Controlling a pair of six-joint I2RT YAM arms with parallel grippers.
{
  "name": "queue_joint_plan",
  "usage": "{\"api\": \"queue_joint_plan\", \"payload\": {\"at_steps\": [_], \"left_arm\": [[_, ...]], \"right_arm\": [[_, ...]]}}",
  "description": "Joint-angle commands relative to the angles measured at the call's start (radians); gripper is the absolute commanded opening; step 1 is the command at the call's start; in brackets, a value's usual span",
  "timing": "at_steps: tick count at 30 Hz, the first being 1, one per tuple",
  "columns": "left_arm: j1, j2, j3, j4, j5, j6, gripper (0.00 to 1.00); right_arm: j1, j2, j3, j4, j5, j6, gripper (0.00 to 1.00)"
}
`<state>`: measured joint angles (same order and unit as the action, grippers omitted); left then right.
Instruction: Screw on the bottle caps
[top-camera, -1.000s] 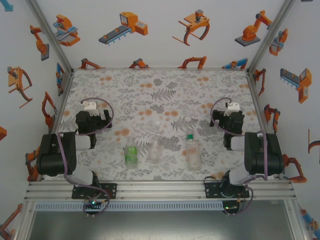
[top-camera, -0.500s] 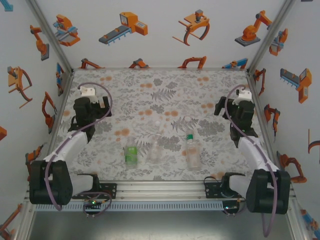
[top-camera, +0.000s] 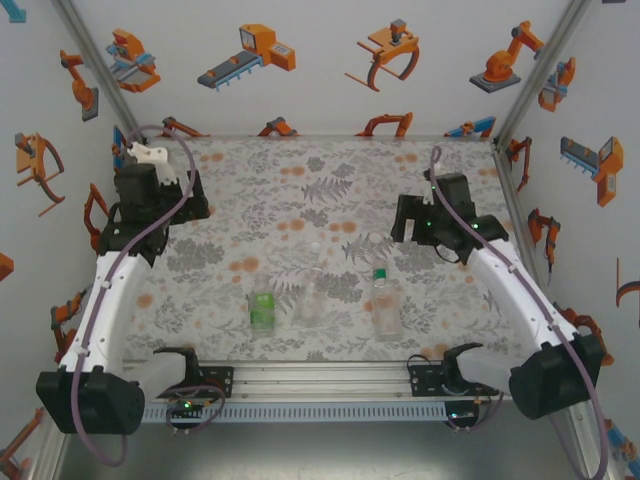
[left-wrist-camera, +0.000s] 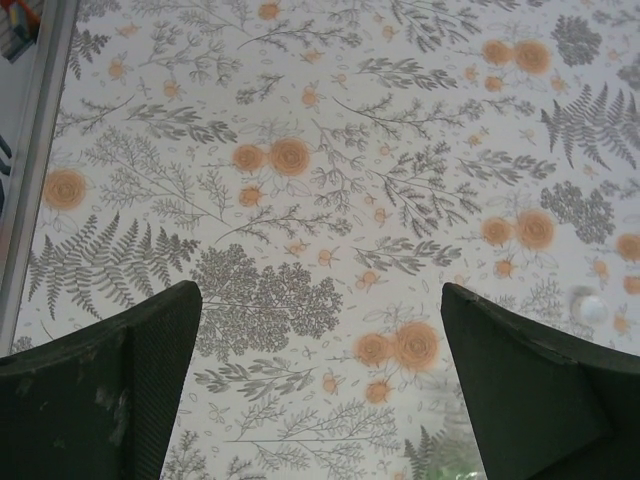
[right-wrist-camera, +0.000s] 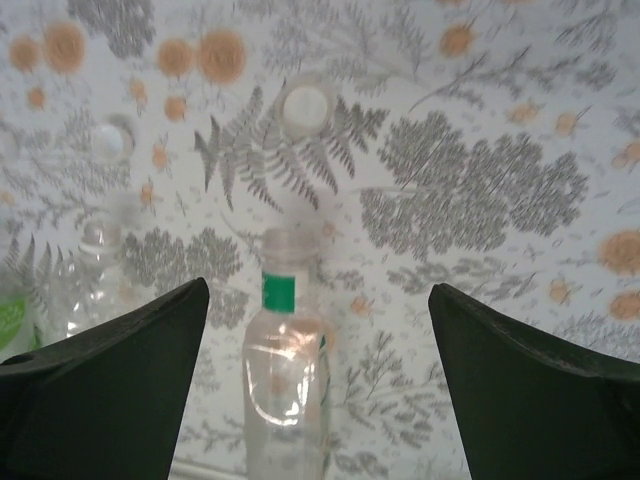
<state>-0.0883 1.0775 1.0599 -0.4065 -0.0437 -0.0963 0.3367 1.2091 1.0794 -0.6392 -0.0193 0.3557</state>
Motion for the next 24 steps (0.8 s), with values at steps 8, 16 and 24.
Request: {"api": "queue_joint_plan", "payload": {"at_steps": [8, 16, 24], "left_arm": [[0.005, -0.056, -0.136, 0.010, 0.030, -0.022, 0.97], [0.039, -0.023, -0.121, 0.017, 0.085, -0.036, 0.97], [0.087, -0.017, -0.122, 0.030, 0.152, -0.056, 0.97]], "right_arm": [[0.219, 0.164, 0.042, -0.205, 0.130, 0.139, 0.79], [0.305, 0.281, 0.017, -0.194, 0.162, 0.179, 0.78], [0.349, 0.375, -0.041, -0.149, 0.155, 0.229, 0.77]]}}
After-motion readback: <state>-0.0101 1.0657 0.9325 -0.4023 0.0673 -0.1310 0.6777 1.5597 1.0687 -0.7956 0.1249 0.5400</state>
